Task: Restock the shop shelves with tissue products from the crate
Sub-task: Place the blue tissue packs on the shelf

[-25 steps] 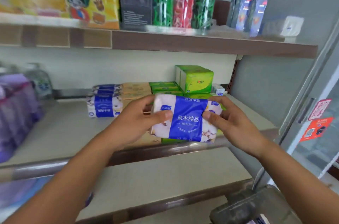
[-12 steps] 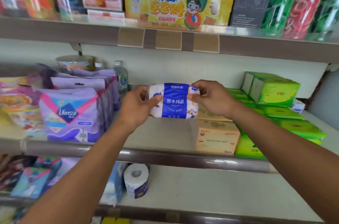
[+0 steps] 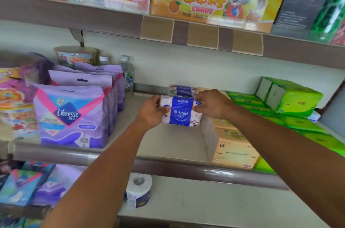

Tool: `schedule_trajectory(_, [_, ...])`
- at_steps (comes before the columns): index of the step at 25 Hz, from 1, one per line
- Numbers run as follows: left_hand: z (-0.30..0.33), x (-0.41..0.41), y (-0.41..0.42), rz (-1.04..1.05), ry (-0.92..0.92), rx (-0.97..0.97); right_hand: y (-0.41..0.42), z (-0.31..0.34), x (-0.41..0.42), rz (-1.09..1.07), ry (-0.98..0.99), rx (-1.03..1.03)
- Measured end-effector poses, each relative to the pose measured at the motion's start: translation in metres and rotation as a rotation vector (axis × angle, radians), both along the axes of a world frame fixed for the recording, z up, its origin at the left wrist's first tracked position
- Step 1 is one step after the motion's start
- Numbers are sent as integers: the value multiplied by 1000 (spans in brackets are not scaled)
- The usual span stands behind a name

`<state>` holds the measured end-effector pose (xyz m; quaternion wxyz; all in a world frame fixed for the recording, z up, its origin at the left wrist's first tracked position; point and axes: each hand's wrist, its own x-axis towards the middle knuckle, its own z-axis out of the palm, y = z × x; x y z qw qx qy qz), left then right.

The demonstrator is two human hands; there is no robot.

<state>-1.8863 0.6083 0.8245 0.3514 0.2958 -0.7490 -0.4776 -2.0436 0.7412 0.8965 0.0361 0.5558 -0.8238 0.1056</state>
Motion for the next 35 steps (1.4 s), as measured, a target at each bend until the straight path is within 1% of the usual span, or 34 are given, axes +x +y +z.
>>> schedule_trajectory(3, [-20,-14,-3,-3,-37,-13,-5,-12,-9,-16,174,141])
schedule_trajectory(9, [-36,-34,-4,-29,-80,12,-13,-22,-19,-97,284,181])
schedule_trajectory(12, [-41,-35,-6,-92,-47,50,-18,-28,-21,-125,264,187])
schedule_trajectory(15, [-42,-36,-6,-153,-41,99,-21,-25,-21,-100,193,193])
schedule_trajectory(17, [-42,-35,-5,-189,-32,155,-23,-23,-18,-50,148,274])
schedule_trajectory(20, [-43,-36,-3,-240,-10,208,-27,-29,-11,1,221,428])
schedule_trajectory(22, [-43,-36,0,-259,5,230,-31,-34,-8,0,272,480])
schedule_trajectory(24, [-43,-36,2,-263,12,257,-36,-36,-6,-12,287,505])
schedule_trajectory(28, [-34,-32,6,-219,-11,272,-36,-33,-5,-8,246,488])
schedule_trajectory(30, [-29,-26,10,-187,-22,216,-35,-33,-4,2,224,466])
schedule_trajectory(32, [-22,-20,16,-149,-5,116,-33,-32,-3,5,207,442])
schedule_trajectory(33, [-19,-17,19,-117,-16,37,-31,-30,-1,8,193,422])
schedule_trajectory(35, [-13,-13,23,-18,-69,-182,-22,-24,5,33,153,339])
